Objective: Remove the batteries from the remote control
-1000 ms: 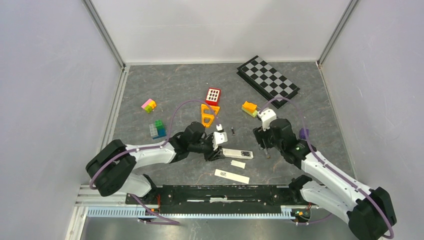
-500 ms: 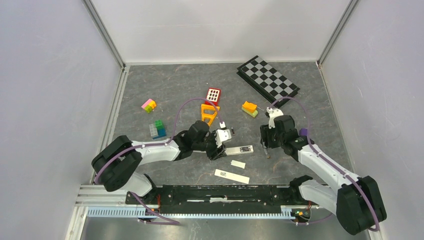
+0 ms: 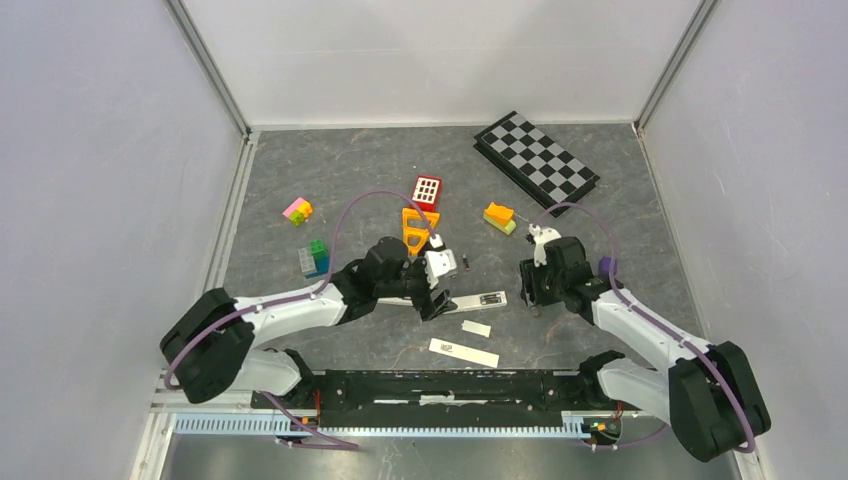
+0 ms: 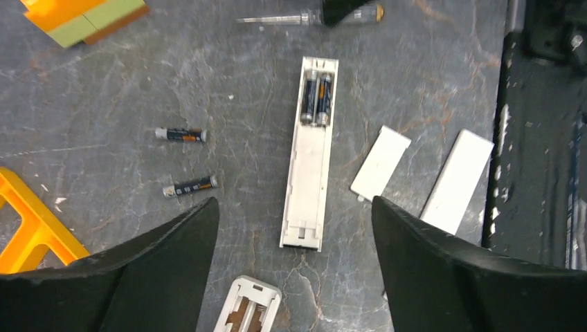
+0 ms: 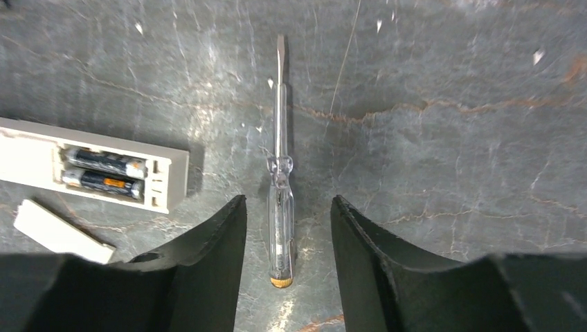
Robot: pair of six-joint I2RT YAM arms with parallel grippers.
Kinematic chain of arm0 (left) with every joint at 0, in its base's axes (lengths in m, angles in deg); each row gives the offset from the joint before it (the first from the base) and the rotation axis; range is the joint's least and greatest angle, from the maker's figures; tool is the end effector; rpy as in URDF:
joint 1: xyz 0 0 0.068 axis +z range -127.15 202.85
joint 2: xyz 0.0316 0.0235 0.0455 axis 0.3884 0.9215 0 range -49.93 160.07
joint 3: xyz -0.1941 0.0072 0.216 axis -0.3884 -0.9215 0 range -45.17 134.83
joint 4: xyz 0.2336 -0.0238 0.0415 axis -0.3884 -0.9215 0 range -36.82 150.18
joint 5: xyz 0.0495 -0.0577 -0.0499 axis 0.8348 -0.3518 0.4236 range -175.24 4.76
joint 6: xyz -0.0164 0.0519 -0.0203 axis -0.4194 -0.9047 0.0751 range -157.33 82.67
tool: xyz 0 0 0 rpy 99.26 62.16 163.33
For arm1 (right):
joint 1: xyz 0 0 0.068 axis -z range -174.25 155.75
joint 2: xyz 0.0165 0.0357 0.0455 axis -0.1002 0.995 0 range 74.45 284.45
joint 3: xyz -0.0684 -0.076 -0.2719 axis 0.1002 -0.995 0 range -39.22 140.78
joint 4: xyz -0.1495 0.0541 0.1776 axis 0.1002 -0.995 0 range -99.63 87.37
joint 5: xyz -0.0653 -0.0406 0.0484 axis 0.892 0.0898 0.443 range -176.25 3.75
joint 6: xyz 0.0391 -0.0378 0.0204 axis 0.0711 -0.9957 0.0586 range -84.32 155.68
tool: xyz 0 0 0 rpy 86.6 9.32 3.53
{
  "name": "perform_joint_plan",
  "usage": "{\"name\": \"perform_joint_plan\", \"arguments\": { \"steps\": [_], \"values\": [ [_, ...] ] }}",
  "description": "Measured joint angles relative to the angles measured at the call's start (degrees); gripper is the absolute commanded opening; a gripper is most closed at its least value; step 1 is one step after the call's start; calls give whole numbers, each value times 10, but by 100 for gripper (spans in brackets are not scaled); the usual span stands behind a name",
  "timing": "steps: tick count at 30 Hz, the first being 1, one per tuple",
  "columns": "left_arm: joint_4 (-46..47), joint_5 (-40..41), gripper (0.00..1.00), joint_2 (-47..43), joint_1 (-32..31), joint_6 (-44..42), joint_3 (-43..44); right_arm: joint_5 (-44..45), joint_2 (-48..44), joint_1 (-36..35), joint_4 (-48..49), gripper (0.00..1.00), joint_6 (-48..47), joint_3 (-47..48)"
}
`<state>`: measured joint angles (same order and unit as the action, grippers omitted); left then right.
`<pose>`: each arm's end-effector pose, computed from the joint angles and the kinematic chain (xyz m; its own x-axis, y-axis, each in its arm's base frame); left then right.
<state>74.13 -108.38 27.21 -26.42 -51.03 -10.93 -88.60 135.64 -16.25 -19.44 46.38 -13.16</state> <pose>0.1557 -0.2059 0.2283 -0.0887 0.4367 -0.8952 0.9698 0.2429 0.0224 0.1567 0.0652 0.1921 -0.7912 -0.1196 -0.5998 -0.2553 0.9558 0.1461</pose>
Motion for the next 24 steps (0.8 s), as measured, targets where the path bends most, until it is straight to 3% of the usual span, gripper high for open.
{"name": "perform_joint_plan", "arguments": {
  "steps": [4,8,13,19,24],
  "values": [
    [13,1,99,-35,0,26,-2,1,16,0,-1,47,1,-14],
    [47,18,100,-83,0,63,-19,9,16,0,4,43,1,-16],
    [60,96,100,-123,2,135,-25,10,16,-1,5,40,0,-17],
    [-13,188,100,-123,14,222,23,31,18,-26,10,36,2,-18],
    [-72,200,100,-101,65,307,76,68,31,-61,26,29,8,-18]
  ]
}}
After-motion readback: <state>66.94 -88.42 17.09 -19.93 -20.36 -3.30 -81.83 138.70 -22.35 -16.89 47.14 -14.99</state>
